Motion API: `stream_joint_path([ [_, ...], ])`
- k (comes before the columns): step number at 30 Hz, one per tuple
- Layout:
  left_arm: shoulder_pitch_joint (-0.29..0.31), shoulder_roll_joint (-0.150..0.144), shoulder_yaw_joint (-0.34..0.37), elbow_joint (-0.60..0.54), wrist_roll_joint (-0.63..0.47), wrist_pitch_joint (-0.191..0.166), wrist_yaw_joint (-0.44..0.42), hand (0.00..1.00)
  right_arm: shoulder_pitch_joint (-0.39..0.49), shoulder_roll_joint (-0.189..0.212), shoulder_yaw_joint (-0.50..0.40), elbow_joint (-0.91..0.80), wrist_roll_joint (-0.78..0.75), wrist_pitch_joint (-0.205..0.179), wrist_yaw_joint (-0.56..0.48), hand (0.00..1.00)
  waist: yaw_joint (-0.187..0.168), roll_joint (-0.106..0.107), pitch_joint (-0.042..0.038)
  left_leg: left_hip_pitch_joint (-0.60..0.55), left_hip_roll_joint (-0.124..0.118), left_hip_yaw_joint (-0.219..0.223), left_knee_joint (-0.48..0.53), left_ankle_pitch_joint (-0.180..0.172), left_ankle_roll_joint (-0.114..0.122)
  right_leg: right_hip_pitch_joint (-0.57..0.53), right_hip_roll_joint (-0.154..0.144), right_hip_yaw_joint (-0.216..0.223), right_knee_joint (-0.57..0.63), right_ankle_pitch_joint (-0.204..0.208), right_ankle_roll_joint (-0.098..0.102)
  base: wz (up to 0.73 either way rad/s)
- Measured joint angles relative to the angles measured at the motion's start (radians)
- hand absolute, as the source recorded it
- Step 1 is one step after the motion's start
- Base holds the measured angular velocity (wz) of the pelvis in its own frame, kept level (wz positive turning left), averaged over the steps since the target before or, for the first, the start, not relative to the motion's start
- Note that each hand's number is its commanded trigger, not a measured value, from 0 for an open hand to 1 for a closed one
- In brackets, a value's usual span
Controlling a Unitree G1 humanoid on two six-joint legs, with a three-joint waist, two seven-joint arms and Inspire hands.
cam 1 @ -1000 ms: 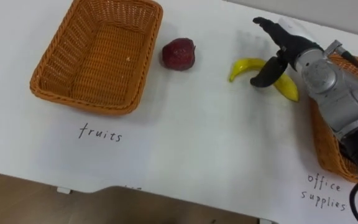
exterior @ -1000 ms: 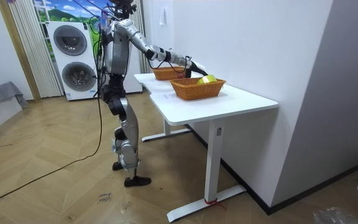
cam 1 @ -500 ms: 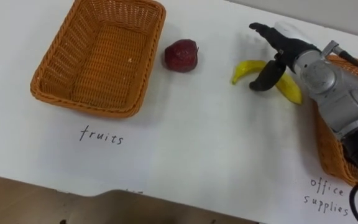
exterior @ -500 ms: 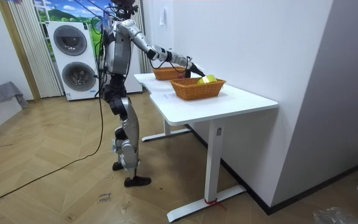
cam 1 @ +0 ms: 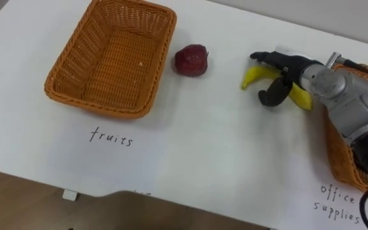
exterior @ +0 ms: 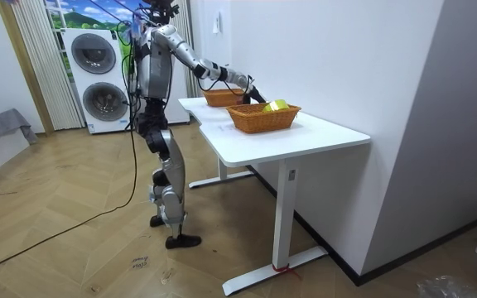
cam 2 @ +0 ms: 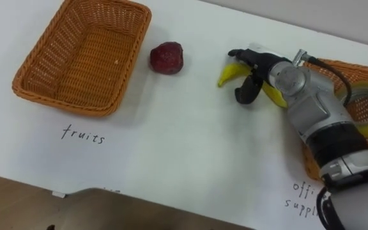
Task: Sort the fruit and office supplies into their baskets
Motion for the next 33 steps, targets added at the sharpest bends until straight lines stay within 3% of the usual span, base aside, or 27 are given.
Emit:
stream_joint_path([
  [3, -0.002, 0.0, 0.0, 0.001, 0.0, -0.001, 0.0, 0.0, 0.0, 0.0, 0.0, 0.0, 0.0, 0.0, 0.005, 0.01, 0.0, -0.002, -0.0016, 0.0, 0.0, 0.0, 0.0, 0.0, 0.0, 0.0, 0.0, 0.0, -0.001, 0.0, 0.0, 0.0],
  [4, -0.005, 0.0, 0.0, 0.002, 0.0, -0.002, 0.0, 0.0, 0.0, 0.0, 0.0, 0.0, 0.0, 0.0, 0.007, 0.24, 0.0, -0.003, -0.0021, 0.0, 0.0, 0.0, 0.0, 0.0, 0.0, 0.0, 0.0, 0.0, -0.001, 0.0, 0.0, 0.0],
  [5, -0.008, 0.0, 0.0, 0.006, 0.0, -0.003, 0.0, 0.0, 0.0, 0.0, 0.0, 0.0, 0.0, 0.0, 0.008, 0.71, 0.0, -0.003, -0.0024, 0.0, 0.0, 0.0, 0.001, 0.0, 0.0, 0.0, 0.0, 0.0, -0.001, 0.0, 0.0, 0.0],
  [6, -0.01, 0.0, 0.0, 0.007, 0.0, -0.003, 0.0, 0.0, 0.0, 0.0, 0.0, 0.0, 0.0, 0.0, 0.008, 0.98, 0.0, -0.003, -0.0024, 0.0, 0.0, 0.0, 0.001, 0.0, 0.0, 0.0, 0.0, 0.0, -0.001, 0.0, 0.0, 0.0],
  [15, -0.014, 0.0, -0.001, 0.007, 0.0, -0.005, 0.0, 0.0, -0.009, -0.015, -0.005, 0.0, -0.011, -0.001, -0.029, 1.0, 0.0, -0.005, -0.0024, 0.005, 0.0, -0.005, 0.01, 0.0, 0.0, 0.011, -0.001, -0.003, -0.003, -0.002, 0.002, 0.02],
  [33, -0.016, 0.001, -0.001, 0.007, -0.001, -0.011, 0.002, 0.0, -0.004, -0.014, -0.002, 0.001, 0.0, -0.001, 0.034, 1.0, 0.0, -0.008, -0.0025, 0.018, -0.001, -0.005, 0.007, 0.0, 0.0, 0.021, -0.002, -0.008, -0.002, -0.005, 0.005, 0.01],
])
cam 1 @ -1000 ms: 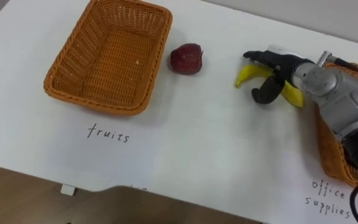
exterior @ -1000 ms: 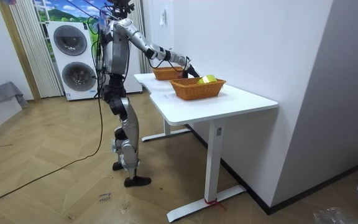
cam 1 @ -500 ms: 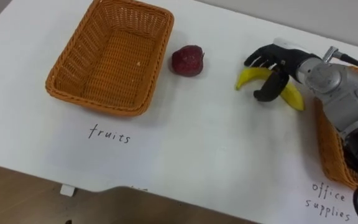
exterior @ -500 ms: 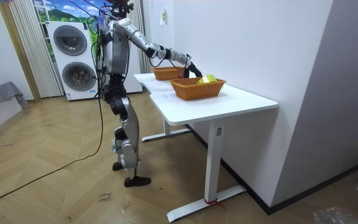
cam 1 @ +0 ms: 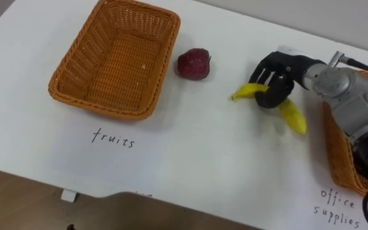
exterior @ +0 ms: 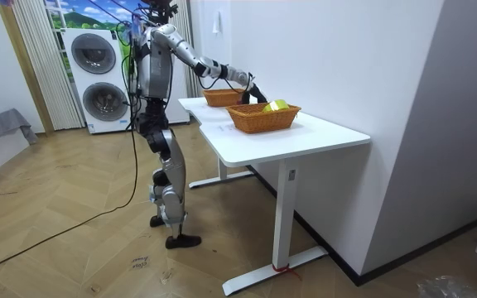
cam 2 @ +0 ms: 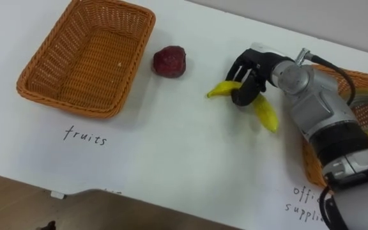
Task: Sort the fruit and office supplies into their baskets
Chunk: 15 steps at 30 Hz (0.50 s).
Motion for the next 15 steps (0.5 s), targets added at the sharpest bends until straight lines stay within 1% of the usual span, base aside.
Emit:
stream_joint_path([
  [4, 0.0, 0.0, 0.0, 0.0, 0.0, -0.003, 0.0, 0.0, 0.0, 0.0, 0.0, 0.0, 0.0, 0.0, 0.01, 1.0, 0.0, 0.0, 0.0, 0.0, 0.0, 0.0, 0.0, 0.0, 0.0, 0.0, 0.0, 0.0, 0.001, 0.0, 0.0, 0.0],
  [9, 0.002, 0.0, 0.0, -0.001, 0.0, -0.018, 0.0, 0.0, 0.0, -0.001, -0.001, -0.005, 0.0, 0.0, 0.02, 1.0, 0.0, 0.0, -0.0001, 0.0, 0.0, 0.002, 0.0, 0.0, 0.0, 0.0, 0.0, 0.001, 0.001, 0.0, 0.0, 0.0],
  [15, 0.001, 0.005, 0.001, -0.001, 0.001, -0.019, 0.0, 0.0, -0.001, -0.005, -0.001, -0.011, 0.018, 0.0, 0.035, 1.0, -0.001, -0.001, -0.0012, 0.003, 0.001, 0.007, -0.001, 0.0, 0.0, 0.0, 0.0, 0.001, 0.001, 0.0, 0.0, 0.0],
])
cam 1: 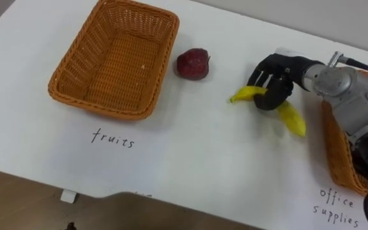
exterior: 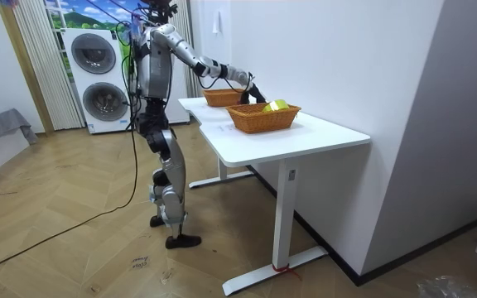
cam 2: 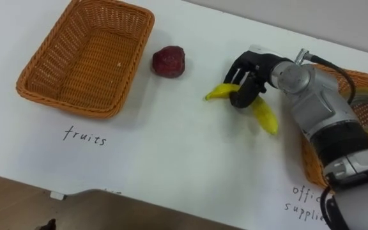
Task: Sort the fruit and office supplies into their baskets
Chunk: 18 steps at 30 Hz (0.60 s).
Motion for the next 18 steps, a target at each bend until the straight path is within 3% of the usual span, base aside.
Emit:
stream_joint_path([
  [10, 0.019, -0.004, 0.002, 0.0, -0.002, 0.0, 0.006, 0.0, 0.013, 0.0, -0.003, -0.047, 0.017, 0.0, 0.015, 1.0, -0.007, -0.001, -0.0015, 0.022, 0.001, 0.014, -0.001, 0.0, 0.0, 0.012, -0.001, 0.006, 0.004, 0.0, 0.0, -0.02],
  [14, 0.04, -0.023, 0.054, -0.001, 0.001, 0.001, -0.003, 0.0, 0.1, 0.001, -0.077, -0.232, -0.018, 0.001, 0.014, 1.0, -0.022, 0.001, -0.0069, 0.035, 0.001, 0.026, -0.001, -0.003, 0.004, 0.029, 0.0, 0.016, 0.002, 0.0, 0.0, -0.05],
  [18, 0.075, -0.024, 0.08, -0.023, 0.001, 0.004, -0.011, 0.0, 0.127, 0.001, -0.134, -0.297, -0.017, 0.014, 0.013, 1.0, -0.034, 0.004, -0.0139, 0.073, 0.001, 0.03, -0.011, -0.004, 0.005, 0.062, 0.0, 0.015, -0.001, -0.003, 0.004, -0.02],
])
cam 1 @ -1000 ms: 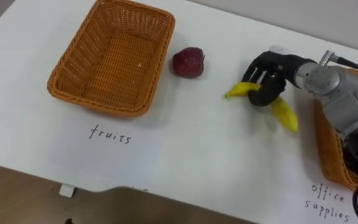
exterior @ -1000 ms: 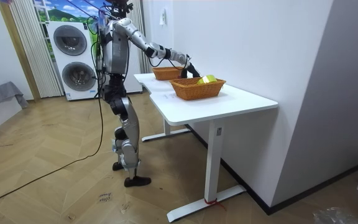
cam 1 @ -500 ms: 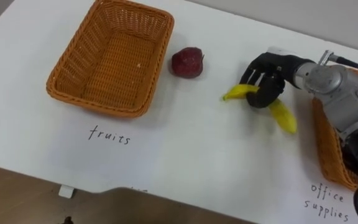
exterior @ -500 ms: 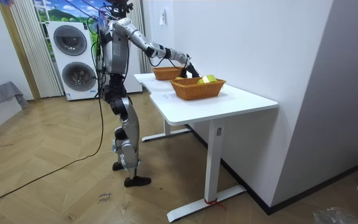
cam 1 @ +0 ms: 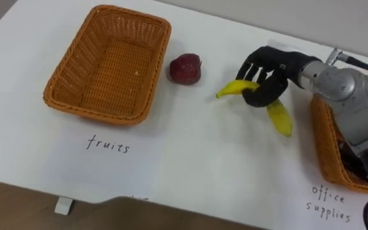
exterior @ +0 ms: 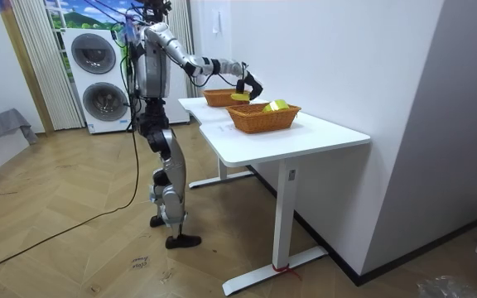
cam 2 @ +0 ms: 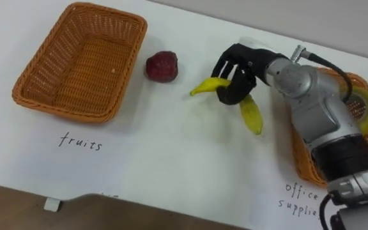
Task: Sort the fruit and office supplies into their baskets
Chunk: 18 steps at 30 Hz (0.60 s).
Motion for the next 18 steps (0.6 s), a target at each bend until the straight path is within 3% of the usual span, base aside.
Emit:
stream_joint_path([
  [5, 0.025, -0.001, 0.021, -0.016, -0.001, 0.001, 0.0, 0.0, 0.0, 0.004, -0.061, -0.075, 0.0, 0.009, -0.001, 1.0, -0.008, 0.003, -0.0028, 0.042, -0.001, 0.001, -0.009, 0.0, 0.0, 0.04, 0.001, 0.007, -0.001, -0.004, 0.003, 0.0],
  [9, 0.051, -0.001, 0.037, -0.016, -0.002, 0.001, 0.003, 0.0, 0.0, 0.006, -0.075, -0.13, 0.025, 0.009, -0.014, 1.0, -0.021, 0.005, -0.0147, 0.068, -0.002, 0.001, -0.016, -0.001, 0.002, 0.064, 0.001, 0.011, -0.001, -0.011, 0.006, 0.0],
  [18, 0.075, -0.006, 0.041, -0.03, 0.0, 0.001, 0.048, 0.0, 0.002, 0.006, -0.076, -0.252, 0.083, 0.009, -0.016, 1.0, -0.024, 0.004, -0.0164, 0.097, -0.002, 0.0, -0.018, -0.004, 0.003, 0.092, 0.0, 0.005, -0.002, -0.015, 0.009, 0.0],
])
